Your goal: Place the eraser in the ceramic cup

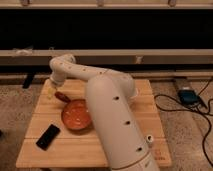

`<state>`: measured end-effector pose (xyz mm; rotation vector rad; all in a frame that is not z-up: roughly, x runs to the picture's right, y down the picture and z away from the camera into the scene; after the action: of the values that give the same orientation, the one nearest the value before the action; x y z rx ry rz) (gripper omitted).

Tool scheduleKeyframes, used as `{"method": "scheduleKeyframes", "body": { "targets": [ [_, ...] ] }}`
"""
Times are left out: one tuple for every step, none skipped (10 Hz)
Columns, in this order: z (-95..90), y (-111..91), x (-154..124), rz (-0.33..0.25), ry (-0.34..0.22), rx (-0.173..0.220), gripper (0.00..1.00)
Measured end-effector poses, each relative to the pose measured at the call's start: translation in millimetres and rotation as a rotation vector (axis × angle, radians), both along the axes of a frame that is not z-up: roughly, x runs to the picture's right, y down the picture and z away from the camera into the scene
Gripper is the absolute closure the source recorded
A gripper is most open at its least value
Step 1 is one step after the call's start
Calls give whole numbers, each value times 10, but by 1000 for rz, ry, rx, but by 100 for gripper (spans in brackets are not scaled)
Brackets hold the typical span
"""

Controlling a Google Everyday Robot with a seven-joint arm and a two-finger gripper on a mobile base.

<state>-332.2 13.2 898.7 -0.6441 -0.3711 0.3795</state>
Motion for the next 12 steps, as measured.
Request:
{"method": "scheduleKeyframes", "body": {
  "targets": [
    [-133,119,-72,-40,-9,22,20],
    [-289,258,-151,-81,-18,41,20],
    [-476,453,-247,-137,-30,61,20],
    [-643,622,-335,-187,-44,72,20],
    [-779,766,-373,-230,-52,81,20],
    [-945,959,-396,-285,-59,88,20],
    [-1101,1161,-394,-336,-66,88,20],
    [-1256,1372,-327,-386,-68,84,20],
    [-1334,1513,-254,-418,-66,80,20],
    [-1425,1713,-135,-456,-63,71,20],
    [-1452,1821,-49,-473,-59,64,20],
    [-1502,2040,68,-499,-57,54,20]
  ]
}}
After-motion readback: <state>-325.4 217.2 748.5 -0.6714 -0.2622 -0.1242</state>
